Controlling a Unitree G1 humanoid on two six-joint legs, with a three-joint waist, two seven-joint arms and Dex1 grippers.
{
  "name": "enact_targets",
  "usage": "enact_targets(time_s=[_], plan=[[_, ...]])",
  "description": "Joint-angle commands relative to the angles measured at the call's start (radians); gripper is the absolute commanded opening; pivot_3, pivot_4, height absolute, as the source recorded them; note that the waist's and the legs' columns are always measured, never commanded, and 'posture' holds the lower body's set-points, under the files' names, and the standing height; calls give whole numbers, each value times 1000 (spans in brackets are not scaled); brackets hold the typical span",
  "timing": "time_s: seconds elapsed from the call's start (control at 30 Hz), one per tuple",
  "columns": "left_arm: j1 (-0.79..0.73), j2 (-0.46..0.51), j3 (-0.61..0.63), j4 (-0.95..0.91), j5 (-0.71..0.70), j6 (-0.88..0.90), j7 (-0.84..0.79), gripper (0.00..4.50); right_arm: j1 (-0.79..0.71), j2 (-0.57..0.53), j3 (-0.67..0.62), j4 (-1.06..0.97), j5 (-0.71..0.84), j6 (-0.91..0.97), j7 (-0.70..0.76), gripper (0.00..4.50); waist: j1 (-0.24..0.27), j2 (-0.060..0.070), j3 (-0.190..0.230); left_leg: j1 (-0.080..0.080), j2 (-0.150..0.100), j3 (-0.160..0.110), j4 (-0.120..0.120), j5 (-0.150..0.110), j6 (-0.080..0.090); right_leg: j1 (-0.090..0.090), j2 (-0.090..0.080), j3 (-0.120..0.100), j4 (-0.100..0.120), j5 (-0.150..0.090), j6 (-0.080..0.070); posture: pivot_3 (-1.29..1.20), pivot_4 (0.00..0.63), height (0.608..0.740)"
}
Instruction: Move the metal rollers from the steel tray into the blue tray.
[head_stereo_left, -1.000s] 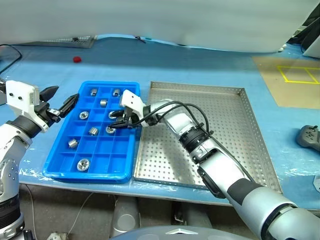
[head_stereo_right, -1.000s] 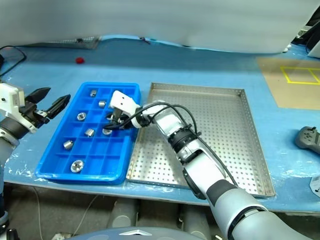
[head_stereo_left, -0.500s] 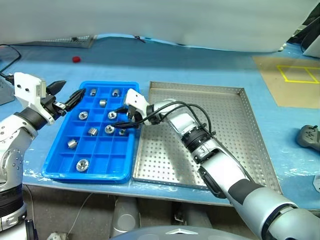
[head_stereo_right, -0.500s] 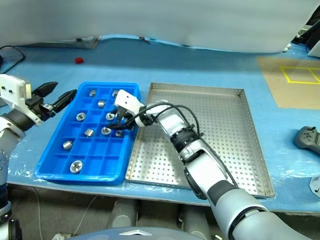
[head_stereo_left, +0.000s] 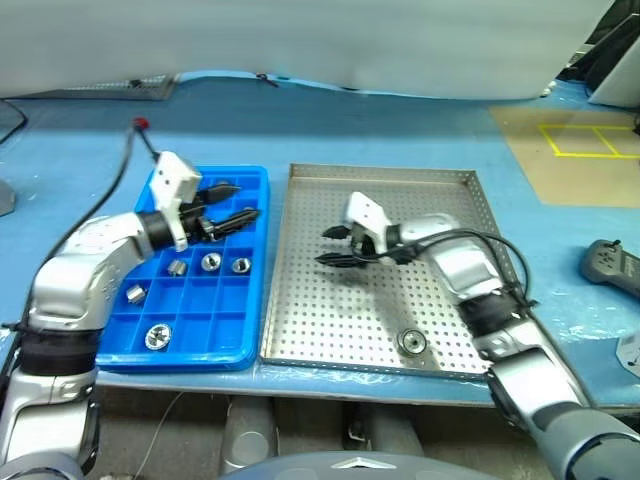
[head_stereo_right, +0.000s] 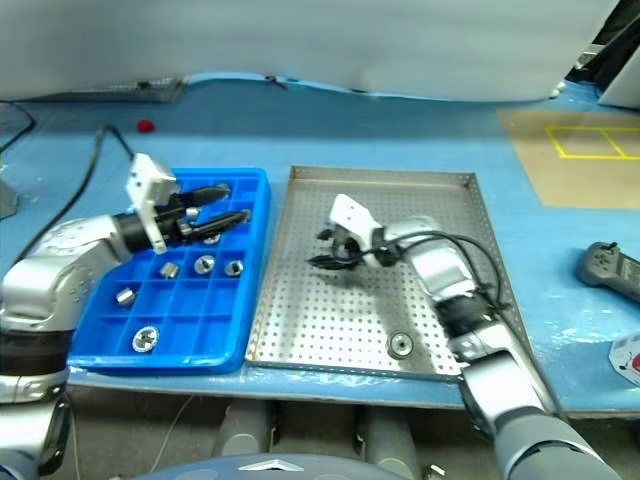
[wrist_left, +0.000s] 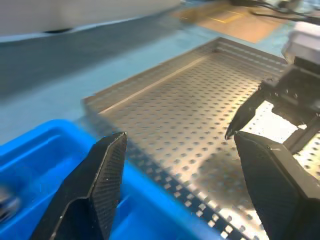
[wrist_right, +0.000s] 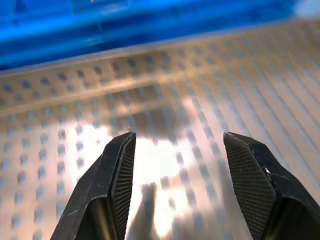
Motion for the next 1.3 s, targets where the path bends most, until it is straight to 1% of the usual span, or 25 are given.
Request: enact_targets(time_s=[0.03, 0.17, 0.27, 0.3, 0.37, 0.43, 0.5, 0.6, 0.67, 0.8, 1.0, 1.07, 1.13, 1.17, 1.2, 1.3], plan=[[-76, -52, -104, 90, 71, -93, -84, 3621, 95, -77, -100, -211, 46, 130, -50, 2886, -23, 0, 0, 0, -1, 0, 0, 0, 0, 0, 0, 1, 0, 0, 0, -277, 150, 740], [-122, -134, -151, 170, 85, -132, -138, 3621, 253, -173, -209, -411, 97, 283, -89, 2886, -71, 1, 0, 1, -1, 2, 0, -1, 1, 0, 0, 2, -2, 0, 0, -378, 150, 740], [-115, -170, -165, 179, 83, -132, -165, 3621, 370, -228, -293, -547, 148, 389, -112, 2886, -100, 1, 0, 1, 0, 3, 0, -1, 3, 0, 2, 3, -3, 0, 0, -431, 150, 740], [-107, -179, -170, 182, 87, -136, -168, 3621, 411, -243, -325, -594, 162, 426, -121, 2886, -109, 1, 0, 1, 0, 4, 0, -4, 6, 0, 2, 3, -3, 0, 1, -454, 150, 740], [-95, -201, -171, 193, 105, -158, -157, 3621, 480, -266, -385, -674, 196, 490, -133, 2886, -118, 1, -1, 2, 0, 4, 1, -4, 7, 0, 2, 3, -3, -4, 7, -479, 150, 740], [-86, -229, -157, 209, 124, -192, -121, 3621, 528, -272, -436, -736, 234, 538, -142, 2886, -126, 2, -1, 3, 0, 5, 2, -5, 8, 2, 2, 3, -4, -4, 7, -491, 150, 740], [-84, -255, -135, 204, 93, -166, -113, 3621, 546, -260, -479, -778, 288, 582, -147, 2886, -134, 2, -1, 4, 0, 5, 4, -5, 9, 3, 2, 3, -5, -4, 9, -492, 150, 740], [-66, -249, -127, 151, 57, -111, -131, 3621, 562, -267, -495, -808, 334, 614, -164, 2886, -141, 2, -1, 1, 0, 5, 10, -8, 13, 4, 2, 3, -7, -3, 10, -487, 150, 740], [-58, -237, -128, 137, 60, -103, -129, 3621, 574, -281, -486, -809, 347, 612, -177, 2886, -139, 3, -2, 1, 1, 4, 11, -8, 13, 6, 2, 3, -11, -3, 11, -479, 150, 740], [-55, -222, -126, 109, 49, -72, -124, 3621, 537, -258, -440, -812, 413, 632, -200, 2886, -140, 4, -2, 1, 0, 4, 11, -10, 16, 10, 1, 2, -21, -2, 12, -463, 150, 740], [-33, -220, -130, 57, 57, -52, -106, 3621, 484, -205, -274, -777, 416, 627, -295, 2886, -137, 4, -2, 1, -2, 4, 11, -12, 20, 13, -1, 2, -22, -1, 13, -425, 150, 740], [-34, -217, -130, 58, 66, -55, -102, 3621, 504, -232, -210, -763, 409, 627, -296, 2886, -134, 4, -2, 1, -2, 4, 9, -12, 20, 13, -1, 2, -22, -1, 13, -420, 150, 740], [-42, -245, -144, 58, 76, -67, -81, 3621, 529, -256, -164, -746, 393, 606, -302, 2886, -131, 5, -3, 1, -3, 4, 7, -12, 20, 13, -2, 2, -22, -1, 13, -411, 150, 740], [-44, -276, -165, 48, 85, -79, -64, 3621, 531, -257, -148, -734, 385, 593, -312, 2886, -130, 5, -3, 1, -3, 4, 6, -13, 20, 13, -2, 2, -22, -1, 13, -413, 150, 740], [-45, -297, -179, 41, 92, -88, -54, 3621, 529, -257, -137, -724, 380, 584, -322, 2486, -130, 5, -3, 1, -3, 4, 6, -13, 20, 13, -2, 2, -22, -1, 13, -415, 150, 740], [-58, -365, -175, 54, 125, -129, 19, 3621, 515, -257, -139, -704, 377, 550, -336, 1625, -131, 5, -3, 0, -4, 4, 5, -14, 21, 13, -3, 2, -22, 0, 12, -416, 150, 740]])
